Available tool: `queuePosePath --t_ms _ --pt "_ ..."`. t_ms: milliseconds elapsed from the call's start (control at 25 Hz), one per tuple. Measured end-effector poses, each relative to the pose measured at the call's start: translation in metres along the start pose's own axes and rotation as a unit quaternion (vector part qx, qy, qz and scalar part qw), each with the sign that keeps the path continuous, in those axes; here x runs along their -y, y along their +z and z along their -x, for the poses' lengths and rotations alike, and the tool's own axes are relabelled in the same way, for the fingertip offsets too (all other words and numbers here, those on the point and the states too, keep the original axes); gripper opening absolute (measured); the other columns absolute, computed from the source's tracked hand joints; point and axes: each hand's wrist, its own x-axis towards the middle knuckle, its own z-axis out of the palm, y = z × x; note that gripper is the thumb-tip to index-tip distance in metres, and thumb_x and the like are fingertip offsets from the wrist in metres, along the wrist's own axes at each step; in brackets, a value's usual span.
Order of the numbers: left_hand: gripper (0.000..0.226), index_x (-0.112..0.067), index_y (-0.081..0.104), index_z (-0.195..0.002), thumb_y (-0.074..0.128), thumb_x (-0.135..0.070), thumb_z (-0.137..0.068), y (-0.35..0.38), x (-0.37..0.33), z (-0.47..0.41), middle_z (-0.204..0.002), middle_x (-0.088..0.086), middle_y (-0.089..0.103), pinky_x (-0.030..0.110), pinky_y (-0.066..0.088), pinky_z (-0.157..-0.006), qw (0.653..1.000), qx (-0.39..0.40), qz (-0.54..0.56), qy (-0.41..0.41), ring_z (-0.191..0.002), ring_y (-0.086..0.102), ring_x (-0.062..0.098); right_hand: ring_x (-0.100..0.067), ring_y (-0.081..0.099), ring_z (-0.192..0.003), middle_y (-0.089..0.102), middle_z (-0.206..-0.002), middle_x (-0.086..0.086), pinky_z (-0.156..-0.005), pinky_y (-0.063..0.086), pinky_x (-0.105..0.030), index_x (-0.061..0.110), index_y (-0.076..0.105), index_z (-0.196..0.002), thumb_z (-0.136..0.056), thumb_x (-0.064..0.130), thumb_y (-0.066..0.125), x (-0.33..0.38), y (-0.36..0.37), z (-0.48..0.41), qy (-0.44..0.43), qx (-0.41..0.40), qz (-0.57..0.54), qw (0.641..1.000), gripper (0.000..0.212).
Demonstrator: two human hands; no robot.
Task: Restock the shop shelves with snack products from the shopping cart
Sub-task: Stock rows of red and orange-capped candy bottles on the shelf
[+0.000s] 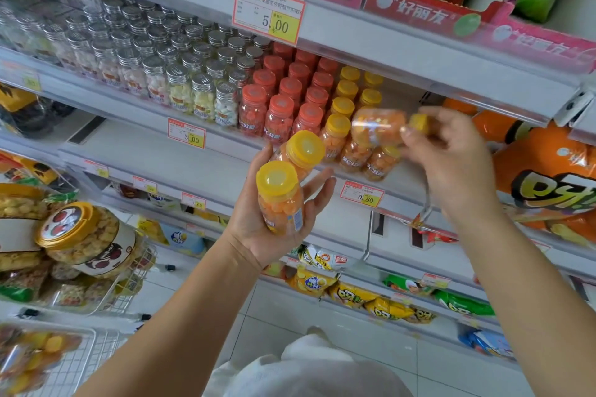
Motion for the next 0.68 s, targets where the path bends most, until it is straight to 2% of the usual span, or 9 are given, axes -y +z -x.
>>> queuePosePath --t_ms 40,80,120,160,240,360,440,560,680 --pt "0.083 -0.021 0.057 -0.139 0.075 -0.055 -0.065 -0.002 0.0 -0.001 -0.147 0.004 0.052 0.022 0.058 -0.053 1.0 -0.009 0.02 0.001 -0.098 0.071 0.022 -0.013 0.064 -0.105 0.064 -0.113 0.01 -0.092 0.052 -0.034 0.03 0.058 -0.114 -0.087 0.025 0.07 -0.002 -0.004 -0.007 -0.035 -0.036 0.052 0.997 0.03" --pt "0.092 -0.021 0.046 -0.147 0.076 -0.055 -0.067 -0.006 0.001 -0.002 -0.145 0.004 0.054 0.023 0.058 -0.054 0.999 -0.016 0.038 -0.004 -0.096 0.072 0.022 -0.015 0.063 -0.104 0.064 -0.111 0.008 -0.091 0.05 -0.032 0.023 0.058 -0.119 -0.089 0.025 0.068 -0.005 -0.006 -0.015 -0.06 -0.065 0.104 0.991 0.032" --pt "0.091 -0.019 0.045 -0.148 0.075 -0.057 -0.071 -0.01 0.002 -0.003 -0.143 0.004 0.056 0.023 0.059 -0.054 0.999 -0.02 0.046 -0.009 -0.094 0.072 0.022 -0.02 0.063 -0.104 0.065 -0.109 0.002 -0.091 0.049 -0.033 0.016 0.059 -0.121 -0.091 0.026 0.066 -0.009 -0.008 -0.025 -0.074 -0.085 0.151 0.982 0.033" --pt "0.083 -0.015 0.052 -0.142 0.072 -0.059 -0.075 -0.012 0.004 -0.004 -0.142 0.004 0.056 0.023 0.059 -0.054 0.999 -0.026 0.046 -0.014 -0.093 0.072 0.021 -0.025 0.063 -0.105 0.067 -0.11 -0.004 -0.091 0.048 -0.035 0.012 0.06 -0.122 -0.092 0.028 0.064 -0.015 -0.008 -0.038 -0.076 -0.089 0.2 0.973 0.034" --pt "0.07 -0.008 0.066 -0.122 0.066 -0.062 -0.076 -0.015 0.008 -0.005 -0.144 0.001 0.054 0.022 0.058 -0.054 0.998 -0.043 0.035 -0.018 -0.092 0.072 0.019 -0.029 0.06 -0.108 0.066 -0.118 -0.01 -0.094 0.047 -0.037 0.014 0.06 -0.125 -0.093 0.029 0.061 -0.025 -0.005 -0.065 -0.048 -0.045 0.264 0.962 0.035" --pt "0.069 -0.008 0.065 -0.121 0.069 -0.061 -0.076 -0.018 0.01 -0.003 -0.147 -0.001 0.052 0.021 0.058 -0.054 0.998 -0.05 0.03 -0.019 -0.091 0.072 0.019 -0.022 0.06 -0.111 0.061 -0.125 -0.003 -0.099 0.049 -0.042 0.027 0.059 -0.129 -0.092 0.024 0.062 -0.039 0.005 -0.093 0.002 0.079 0.209 0.975 0.037" --pt "0.063 -0.008 0.074 -0.109 0.066 -0.06 -0.076 -0.018 0.009 -0.001 -0.146 -0.001 0.053 0.02 0.055 -0.056 0.998 -0.054 0.021 -0.015 -0.091 0.072 0.018 -0.016 0.058 -0.113 0.061 -0.127 -0.004 -0.098 0.048 -0.033 0.027 0.06 -0.129 -0.095 0.018 0.061 -0.046 0.008 -0.098 0.033 0.142 0.161 0.976 0.035" --pt "0.055 -0.01 0.079 -0.089 0.062 -0.061 -0.075 -0.017 0.008 0.002 -0.145 -0.002 0.054 0.017 0.052 -0.057 0.998 -0.067 0.008 -0.008 -0.092 0.071 0.015 -0.015 0.058 -0.114 0.061 -0.126 -0.007 -0.097 0.046 -0.028 0.029 0.06 -0.123 -0.099 0.018 0.055 -0.048 0.008 -0.098 0.049 0.176 0.124 0.975 0.028" --pt "0.053 -0.011 0.079 -0.086 0.062 -0.06 -0.075 -0.015 0.01 0.001 -0.131 0.0 0.063 0.019 0.053 -0.055 0.997 -0.079 0.006 -0.011 -0.089 0.071 0.015 -0.017 0.055 -0.119 0.059 -0.13 -0.006 -0.099 0.044 -0.029 0.03 0.058 -0.126 -0.102 0.021 0.049 -0.048 0.007 -0.096 0.06 0.18 0.125 0.974 0.027"
